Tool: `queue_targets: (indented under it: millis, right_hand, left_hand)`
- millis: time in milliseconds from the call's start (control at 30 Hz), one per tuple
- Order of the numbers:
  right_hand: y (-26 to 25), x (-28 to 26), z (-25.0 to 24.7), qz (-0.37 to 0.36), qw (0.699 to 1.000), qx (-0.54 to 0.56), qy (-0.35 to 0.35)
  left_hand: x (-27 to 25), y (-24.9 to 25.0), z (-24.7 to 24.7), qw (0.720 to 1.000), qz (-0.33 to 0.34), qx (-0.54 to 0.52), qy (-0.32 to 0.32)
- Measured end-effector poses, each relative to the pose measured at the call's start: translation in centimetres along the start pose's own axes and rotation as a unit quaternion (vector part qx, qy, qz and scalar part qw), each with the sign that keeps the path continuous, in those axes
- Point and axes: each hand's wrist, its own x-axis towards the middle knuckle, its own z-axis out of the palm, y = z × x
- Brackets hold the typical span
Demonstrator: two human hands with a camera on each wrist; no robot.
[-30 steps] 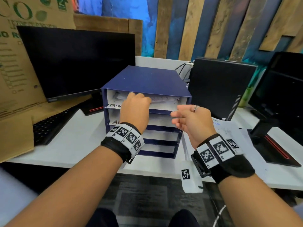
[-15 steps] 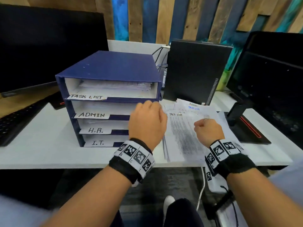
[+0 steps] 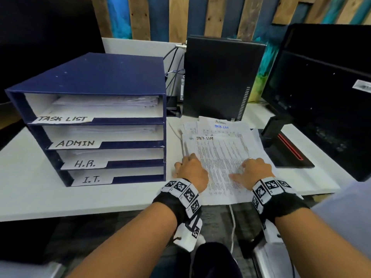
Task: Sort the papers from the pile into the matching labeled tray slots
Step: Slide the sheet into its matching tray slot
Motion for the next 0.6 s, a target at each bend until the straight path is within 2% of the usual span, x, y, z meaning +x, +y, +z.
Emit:
queue_targets:
  millis: [67,133,200,300,367,467,600]
  right_hand:
    - [0.2,0.7,0.1,0.015,1.000,-0.022,-0.008]
    - [0.5,1.2,0.0,0.026,0.999,-0.017,-0.010]
    - [0.9,1.3,-0.2,0.027,0.999,0.023,-0.012]
    - [1.4,1.1,-0.8,0.024,0.997,0.076,-0.014]
    - [1.5,0.9,-1.1,0.031,0.993,0.116,0.005]
    - [1.7,0.8,-1.0,0.047,0.988,0.138,0.042]
    - [2.1,0.6,-0.7,0.056,0.984,0.156,0.068]
  left_hand:
    - [0.4,0.1,0.0,0.996,0.020,-0.057,0.061]
    - [1.0,0.0,-0.1,0.987,0.021,-0.129,0.088]
    - [1.5,-0.2,-0.3,0.982,0.002,-0.171,0.077]
    - [1.7,-0.4,-0.5,0.993,0.007,-0.086,0.074]
    - [2.1,-0.5,-0.3,0.995,-0.016,-0.052,0.084]
    - [2.7,-0.9,-0.4,0.988,-0.019,-0.130,0.079]
    - [2.5,-1.1,-1.1,0.971,-0.029,-0.209,0.109]
